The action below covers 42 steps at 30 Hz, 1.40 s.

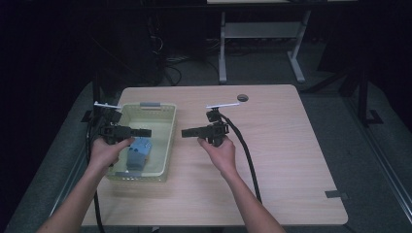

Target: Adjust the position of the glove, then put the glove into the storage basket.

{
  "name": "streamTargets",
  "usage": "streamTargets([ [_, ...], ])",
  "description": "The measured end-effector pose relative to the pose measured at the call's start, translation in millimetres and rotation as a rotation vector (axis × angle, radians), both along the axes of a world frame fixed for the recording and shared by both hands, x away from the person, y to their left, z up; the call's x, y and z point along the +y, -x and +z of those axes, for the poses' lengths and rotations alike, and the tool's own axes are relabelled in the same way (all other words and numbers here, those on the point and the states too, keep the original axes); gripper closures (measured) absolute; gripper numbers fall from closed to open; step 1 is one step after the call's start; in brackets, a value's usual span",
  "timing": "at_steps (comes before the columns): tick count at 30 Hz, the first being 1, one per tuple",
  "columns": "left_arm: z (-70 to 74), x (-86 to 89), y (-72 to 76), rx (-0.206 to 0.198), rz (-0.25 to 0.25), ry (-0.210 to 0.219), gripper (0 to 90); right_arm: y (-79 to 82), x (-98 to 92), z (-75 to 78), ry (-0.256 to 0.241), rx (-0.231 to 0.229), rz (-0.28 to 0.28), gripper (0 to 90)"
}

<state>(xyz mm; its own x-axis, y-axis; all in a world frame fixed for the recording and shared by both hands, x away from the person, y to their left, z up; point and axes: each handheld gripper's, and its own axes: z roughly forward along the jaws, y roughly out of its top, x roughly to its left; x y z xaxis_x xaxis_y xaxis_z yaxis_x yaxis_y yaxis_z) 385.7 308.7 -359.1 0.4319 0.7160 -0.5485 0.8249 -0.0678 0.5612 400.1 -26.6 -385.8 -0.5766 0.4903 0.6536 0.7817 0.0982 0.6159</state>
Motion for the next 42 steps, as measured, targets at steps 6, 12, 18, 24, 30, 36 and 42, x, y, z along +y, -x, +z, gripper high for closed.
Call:
streamTargets([
  [6,0.6,-5.4,0.0,-0.006,-0.006,0.014,43.6,1.5,-11.9,-0.5,0.009,-0.003,-0.020,53.5],
  [12,1.5,-13.9,0.8,-0.012,-0.019,0.021,41.8,2.3,-30.2,-1.5,0.015,-0.005,-0.050,53.1],
  [18,5.7,-26.0,1.3,-0.032,-0.048,0.026,41.4,3.8,-45.7,-0.4,0.016,0.002,-0.069,52.7],
  [24,7.7,-40.2,2.7,-0.045,-0.074,0.034,41.4,8.6,-60.2,-0.5,0.007,-0.001,-0.090,51.9],
  [30,6.0,-53.3,1.4,-0.058,-0.082,0.056,40.1,14.4,-78.6,-1.9,-0.004,-0.001,-0.111,51.1],
  [36,4.6,-66.4,1.0,-0.058,-0.095,0.062,39.5,18.3,-96.8,-1.2,-0.011,0.002,-0.138,49.8],
  [42,3.7,-79.3,3.6,-0.079,-0.110,0.060,38.3,22.5,-111.4,-3.8,-0.003,0.011,-0.160,48.5],
])
